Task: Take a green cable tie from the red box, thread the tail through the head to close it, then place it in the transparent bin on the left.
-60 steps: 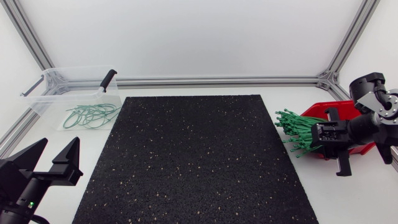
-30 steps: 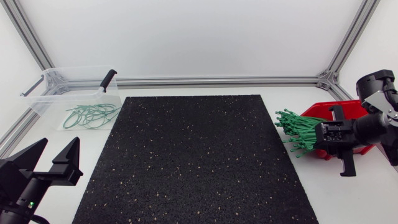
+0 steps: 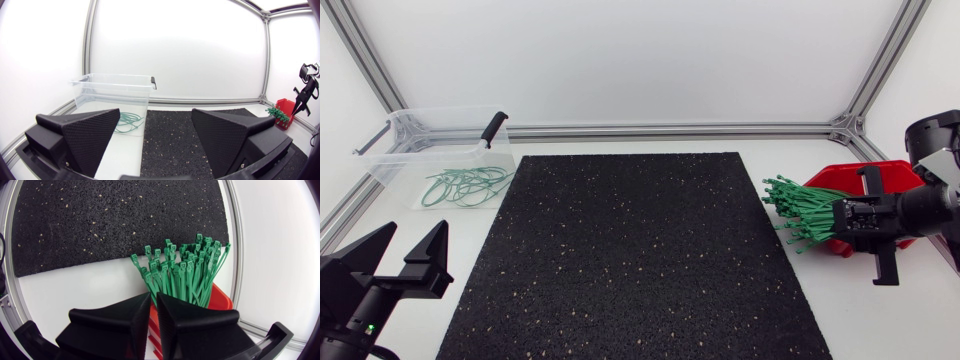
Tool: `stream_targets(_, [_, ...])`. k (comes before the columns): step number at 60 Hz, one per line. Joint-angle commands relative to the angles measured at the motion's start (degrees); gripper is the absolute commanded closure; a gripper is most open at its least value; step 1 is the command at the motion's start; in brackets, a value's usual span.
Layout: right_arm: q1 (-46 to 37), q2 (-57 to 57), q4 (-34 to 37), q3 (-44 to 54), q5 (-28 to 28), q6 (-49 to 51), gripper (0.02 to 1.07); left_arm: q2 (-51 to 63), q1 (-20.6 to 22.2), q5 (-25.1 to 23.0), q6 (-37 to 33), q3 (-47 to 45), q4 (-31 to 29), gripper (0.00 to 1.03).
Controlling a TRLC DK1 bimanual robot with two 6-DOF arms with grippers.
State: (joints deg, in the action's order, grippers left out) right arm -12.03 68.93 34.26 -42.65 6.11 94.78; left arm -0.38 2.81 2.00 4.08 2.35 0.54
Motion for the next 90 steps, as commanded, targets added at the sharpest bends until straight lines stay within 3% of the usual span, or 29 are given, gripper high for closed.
stream_targets(1, [0.3,0.9,-0.3,1.8,-0.2,1.5,0.79,-0.2,0.4,0.1,0.8,-2.3,-1.0,0.04])
stream_targets(6, [0.3,1.0,-0.6,2.1,-0.2,1.6,0.74,-0.2,0.4,0.1,0.8,-2.3,-1.0,0.04])
stream_targets(46, [0.3,5.7,-6.7,3.6,-0.4,1.6,0.76,-0.1,0.4,0.1,0.8,-2.3,-1.0,0.04])
stream_targets(51, [0.3,6.0,-6.7,3.8,-0.4,1.7,0.84,-0.1,0.4,0.1,0.8,-2.3,-1.0,0.04])
stream_targets(74, [0.4,7.1,-9.8,5.0,-1.4,1.9,0.85,-0.1,0.4,0.1,0.8,-2.3,-1.0,0.04])
stream_targets(78, [0.4,7.1,-10.2,5.0,-1.7,1.9,0.95,-0.1,0.4,0.1,0.8,-2.3,-1.0,0.04])
stream_targets(90, [0.8,5.7,-10.4,5.5,-2.2,1.8,1.00,-0.1,0.4,0.0,0.8,-2.3,-1.0,0.04])
